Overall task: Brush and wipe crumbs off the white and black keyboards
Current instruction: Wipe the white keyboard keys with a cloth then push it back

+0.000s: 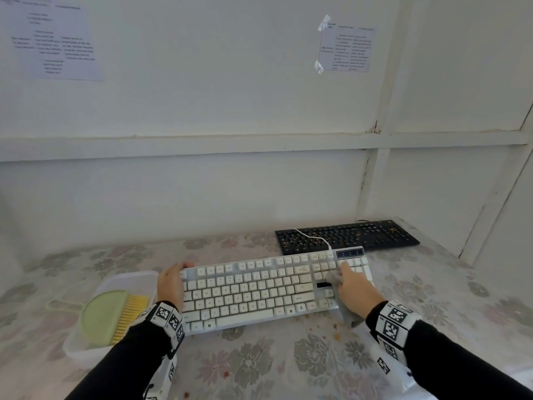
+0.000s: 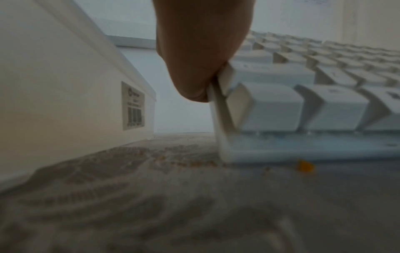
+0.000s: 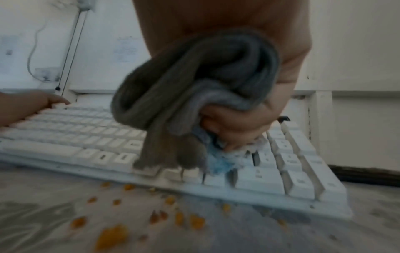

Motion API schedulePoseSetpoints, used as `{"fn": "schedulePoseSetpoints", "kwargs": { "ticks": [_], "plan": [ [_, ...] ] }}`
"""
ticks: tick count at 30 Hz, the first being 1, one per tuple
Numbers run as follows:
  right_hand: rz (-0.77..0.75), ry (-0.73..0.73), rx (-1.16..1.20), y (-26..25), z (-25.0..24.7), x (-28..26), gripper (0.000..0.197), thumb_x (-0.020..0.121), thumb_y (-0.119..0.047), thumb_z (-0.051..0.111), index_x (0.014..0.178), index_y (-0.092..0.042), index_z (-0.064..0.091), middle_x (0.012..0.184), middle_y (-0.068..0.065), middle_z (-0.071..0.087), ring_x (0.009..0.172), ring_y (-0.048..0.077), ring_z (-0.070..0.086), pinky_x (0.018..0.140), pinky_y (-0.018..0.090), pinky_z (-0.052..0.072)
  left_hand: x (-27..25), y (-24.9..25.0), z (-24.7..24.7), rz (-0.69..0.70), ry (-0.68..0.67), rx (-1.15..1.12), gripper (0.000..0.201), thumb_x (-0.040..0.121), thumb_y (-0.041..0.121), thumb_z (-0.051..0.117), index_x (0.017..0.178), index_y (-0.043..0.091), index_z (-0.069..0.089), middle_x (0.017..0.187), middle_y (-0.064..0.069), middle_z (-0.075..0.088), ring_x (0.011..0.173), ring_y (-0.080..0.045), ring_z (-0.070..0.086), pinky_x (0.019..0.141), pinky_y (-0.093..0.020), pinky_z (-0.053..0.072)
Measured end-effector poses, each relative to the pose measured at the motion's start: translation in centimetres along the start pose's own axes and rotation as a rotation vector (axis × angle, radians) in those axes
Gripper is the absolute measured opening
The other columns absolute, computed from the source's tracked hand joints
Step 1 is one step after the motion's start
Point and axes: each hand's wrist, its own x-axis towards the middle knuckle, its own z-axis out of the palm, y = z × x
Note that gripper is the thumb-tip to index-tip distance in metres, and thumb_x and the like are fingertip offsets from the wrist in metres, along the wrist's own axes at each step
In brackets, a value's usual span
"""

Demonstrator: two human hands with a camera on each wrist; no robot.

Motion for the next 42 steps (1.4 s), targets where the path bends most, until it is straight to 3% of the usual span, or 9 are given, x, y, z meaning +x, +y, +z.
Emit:
{"fn": "schedulePoseSetpoints", "kwargs": {
  "ticks": [2,6,13,17,20,23,28,35,42],
  "plan": [
    [0.003,-0.074,-0.009,0.2,0.0,-1.1,0.003,0.097,-0.018,0.038,0.098,-0.018,0.041,0.095,0.001,0.057,0.077,0.014,0.051,0.063,0.021,0.040,-0.1,0.0,0.1,0.009,0.001,-0.001,0.027,0.095,0.006,0.039,0.076,0.003,0.058,0.061,-0.003,0.057,0.043,-0.001,0.055,0.042,-0.015,0.043],
    [0.047,-0.122,-0.010,-0.2,-1.7,-1.3,0.015,0.092,-0.031,0.052,0.089,-0.017,0.048,0.093,0.000,0.056,0.077,0.011,0.054,0.059,0.018,0.042,0.0,0.0,0.0,-0.025,0.006,-0.046,0.030,0.094,0.008,0.040,0.070,0.008,0.058,0.056,-0.003,0.059,0.039,-0.006,0.054,0.046,-0.023,0.044],
    [-0.105,0.244,0.122,-1.0,-3.7,1.5,0.008,0.098,-0.021,0.038,0.100,-0.014,0.042,0.085,0.003,0.056,0.068,0.015,0.054,0.062,0.027,0.049,0.1,-0.2,-0.1,-0.001,0.002,0.005,0.032,0.095,0.008,0.039,0.069,0.009,0.058,0.051,0.001,0.057,0.034,0.000,0.051,0.051,-0.027,0.039],
    [-0.045,0.159,0.028,-0.5,-2.0,1.0,0.017,0.095,-0.016,0.043,0.110,-0.010,0.047,0.098,0.010,0.061,0.083,0.024,0.060,0.075,0.030,0.050,0.1,-0.3,-0.1,0.010,-0.013,0.019,0.030,0.095,0.007,0.038,0.074,0.006,0.059,0.041,0.015,0.057,0.037,0.002,0.052,0.049,-0.024,0.044],
    [-0.052,0.049,-0.023,0.4,-1.3,-0.4,0.018,0.095,-0.012,0.043,0.081,-0.023,0.041,0.079,-0.008,0.052,0.068,0.004,0.052,0.055,0.005,0.040,-0.1,-0.1,-0.1,0.013,-0.005,-0.007,0.032,0.094,0.007,0.039,0.068,0.008,0.057,0.044,0.010,0.059,0.042,-0.001,0.056,0.041,-0.014,0.042],
    [-0.016,-0.052,-0.064,1.4,-0.5,-1.5,0.035,0.095,-0.013,0.045,0.068,-0.030,0.029,0.076,-0.012,0.049,0.061,-0.004,0.043,0.046,0.009,0.034,0.0,0.0,-0.1,0.016,-0.002,-0.009,0.033,0.094,0.008,0.039,0.067,0.010,0.058,0.068,-0.007,0.058,0.060,-0.016,0.053,0.054,-0.026,0.041],
    [0.112,-0.179,-0.081,1.7,-0.8,-1.9,0.012,0.089,-0.023,0.055,0.080,-0.018,0.049,0.091,-0.001,0.055,0.078,0.015,0.055,0.057,0.018,0.045,-0.2,-0.1,0.1,0.041,-0.004,-0.016,0.035,0.095,0.005,0.038,0.066,0.011,0.057,0.073,-0.002,0.055,0.061,-0.008,0.054,0.054,-0.017,0.043],
    [-0.082,0.336,0.182,1.6,-4.7,1.1,0.015,0.099,-0.025,0.039,0.107,-0.013,0.042,0.077,-0.002,0.055,0.060,0.005,0.054,0.048,0.013,0.038,-0.1,-0.2,0.0,0.041,0.000,0.004,0.034,0.096,0.006,0.037,0.069,0.010,0.058,0.072,-0.002,0.055,0.053,-0.003,0.057,0.054,-0.020,0.041],
    [-0.090,0.028,-0.012,2.8,-1.3,-0.3,0.003,0.098,-0.015,0.040,0.098,-0.017,0.037,0.081,-0.009,0.049,0.058,-0.003,0.043,0.047,0.008,0.041,0.1,-0.3,0.1,0.070,0.001,0.024,0.029,0.095,0.004,0.037,0.074,0.004,0.059,0.070,-0.006,0.055,0.052,-0.003,0.057,0.049,-0.014,0.042]
  ]
}}
